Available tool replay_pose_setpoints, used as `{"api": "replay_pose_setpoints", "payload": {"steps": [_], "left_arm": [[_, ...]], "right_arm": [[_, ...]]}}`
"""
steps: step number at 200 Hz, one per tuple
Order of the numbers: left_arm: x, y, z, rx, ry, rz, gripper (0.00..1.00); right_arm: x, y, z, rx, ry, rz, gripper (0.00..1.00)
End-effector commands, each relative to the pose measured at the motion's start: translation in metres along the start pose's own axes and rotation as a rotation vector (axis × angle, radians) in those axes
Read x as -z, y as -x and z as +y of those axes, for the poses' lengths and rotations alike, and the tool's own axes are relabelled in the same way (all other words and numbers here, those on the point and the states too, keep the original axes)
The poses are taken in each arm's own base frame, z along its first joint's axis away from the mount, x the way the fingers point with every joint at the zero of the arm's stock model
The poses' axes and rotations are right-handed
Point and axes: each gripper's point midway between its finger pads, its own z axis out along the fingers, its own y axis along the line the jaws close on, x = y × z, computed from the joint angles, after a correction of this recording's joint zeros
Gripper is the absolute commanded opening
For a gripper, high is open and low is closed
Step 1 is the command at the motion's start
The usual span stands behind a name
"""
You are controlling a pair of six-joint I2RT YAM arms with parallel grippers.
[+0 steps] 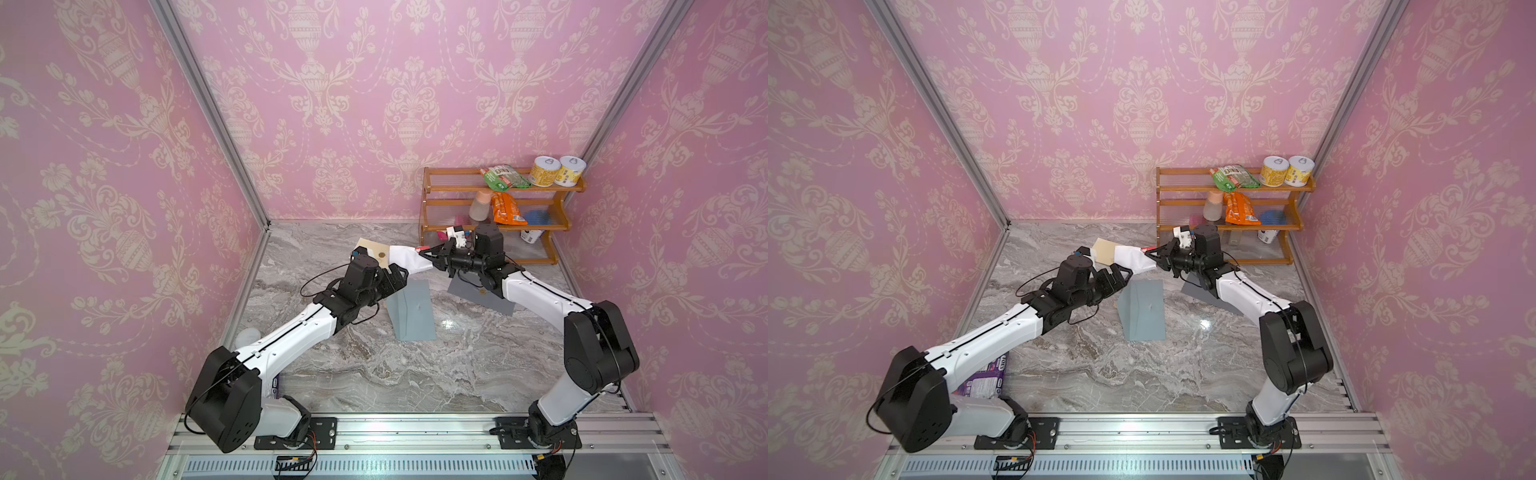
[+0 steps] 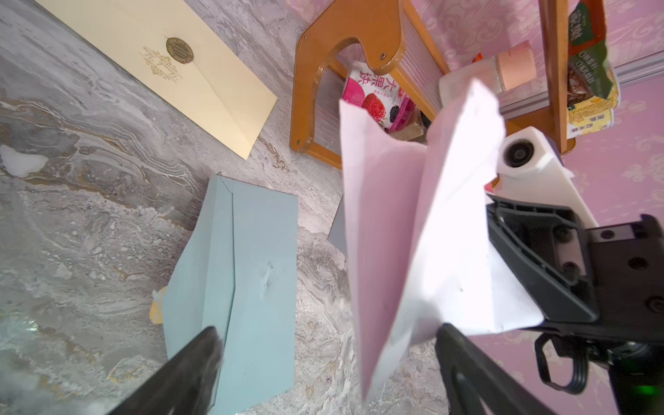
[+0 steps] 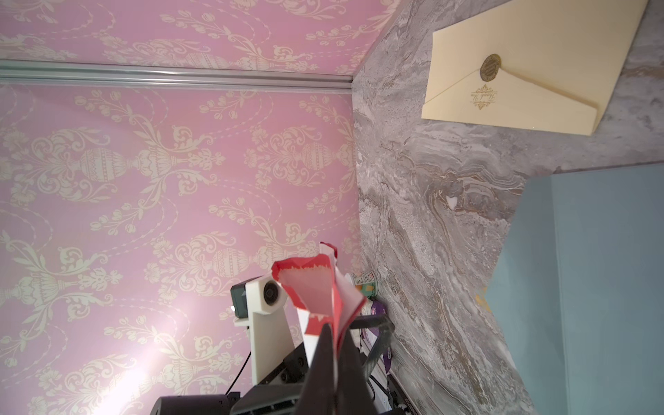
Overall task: Fold the letter paper in half and place it into the envelope
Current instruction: Adjust the letter paper.
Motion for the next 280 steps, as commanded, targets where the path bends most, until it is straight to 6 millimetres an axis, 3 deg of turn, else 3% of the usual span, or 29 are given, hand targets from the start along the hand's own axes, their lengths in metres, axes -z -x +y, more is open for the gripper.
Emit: {"api": "replay_pose_setpoints", "payload": {"steps": [1,30,80,108,125,134,140,155,159,187,223,251,280], "left_arm": [[0.005,0.021,-0.003,0.106,-0.01,-0.184,0.98],[0.002,0.029,-0.012,0.149,-0.063,-0.26,0.98],[-0.024,0.027,-0.024,0.211,-0.134,-0.247,0.94],[-0.036,0.024,-0.027,0.247,-0.172,-0.233,0.86],[-0.037,0.026,-0.028,0.246,-0.178,-0.24,0.74],[-0.035,0.027,-0.029,0.243,-0.179,-0.247,0.61],[-0.033,0.029,-0.029,0.236,-0.179,-0.253,0.49],[-0.023,0.035,-0.029,0.204,-0.168,-0.259,0.13],[-0.02,0.034,-0.027,0.191,-0.149,-0.252,0.03],[0.005,0.043,-0.023,0.1,-0.15,-0.216,0.0],[0.028,0.044,-0.014,0.028,-0.258,-0.058,0.0],[0.036,0.026,-0.013,-0.049,-0.314,0.107,0.0],[0.033,0.002,-0.022,-0.086,-0.394,0.264,0.0]], "right_arm": [[-0.001,0.017,-0.004,-0.112,0.012,-0.095,0.0],[0.0,0.018,-0.006,-0.217,0.064,-0.133,0.0],[0.002,0.005,-0.022,-0.311,0.073,-0.149,0.0],[0.002,0.001,-0.027,-0.334,0.086,-0.157,0.0],[0.001,-0.002,-0.027,-0.337,0.087,-0.151,0.0],[0.001,-0.003,-0.026,-0.332,0.089,-0.142,0.1],[0.001,-0.003,-0.026,-0.323,0.09,-0.132,0.26],[0.008,-0.004,-0.025,-0.273,0.064,-0.109,0.92],[0.01,-0.004,-0.026,-0.251,0.046,-0.103,0.99],[0.023,-0.01,-0.03,-0.106,-0.029,-0.022,1.0],[0.02,-0.033,-0.024,0.063,-0.003,0.172,1.0],[0.023,-0.046,-0.014,0.154,0.028,0.219,1.0],[0.011,-0.064,-0.007,0.202,0.039,0.28,1.0]]}}
